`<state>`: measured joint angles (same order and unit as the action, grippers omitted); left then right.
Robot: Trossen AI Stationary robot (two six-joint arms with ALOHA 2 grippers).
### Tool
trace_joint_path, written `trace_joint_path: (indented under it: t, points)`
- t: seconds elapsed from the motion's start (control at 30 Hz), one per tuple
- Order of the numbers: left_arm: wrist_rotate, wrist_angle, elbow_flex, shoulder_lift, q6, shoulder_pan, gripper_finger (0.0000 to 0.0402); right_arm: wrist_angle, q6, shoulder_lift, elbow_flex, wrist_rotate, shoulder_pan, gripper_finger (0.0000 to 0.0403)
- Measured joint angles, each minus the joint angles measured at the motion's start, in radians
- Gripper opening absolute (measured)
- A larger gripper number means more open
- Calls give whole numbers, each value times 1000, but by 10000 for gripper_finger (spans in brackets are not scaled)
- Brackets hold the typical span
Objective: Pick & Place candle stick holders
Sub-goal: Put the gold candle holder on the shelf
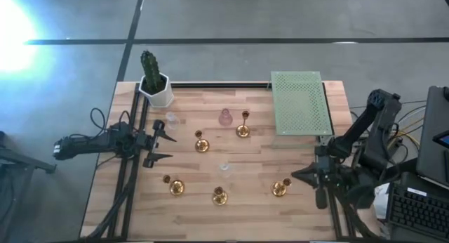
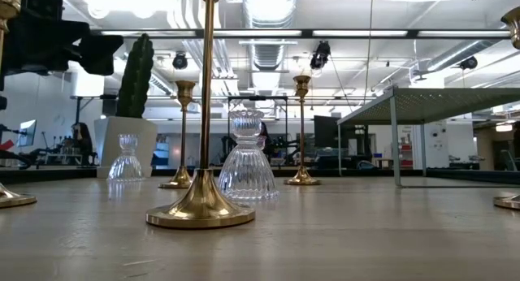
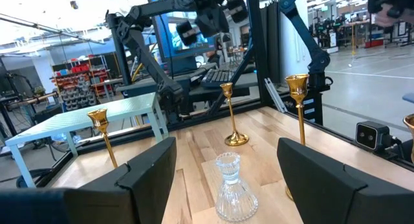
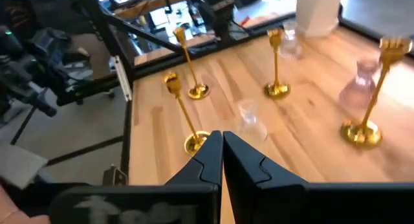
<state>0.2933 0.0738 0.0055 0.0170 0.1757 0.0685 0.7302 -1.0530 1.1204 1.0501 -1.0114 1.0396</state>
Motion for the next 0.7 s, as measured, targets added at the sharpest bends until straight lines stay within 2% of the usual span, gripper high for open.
trace_joint_path:
  t: [0.4, 0.7]
  points:
    - [0, 0, 0, 0, 0, 0, 273, -2, -366, 209, -23, -13, 96, 8]
    - [0, 0, 0, 0, 0, 0, 273, 15, -533, 331, -24, 24, 108, 8]
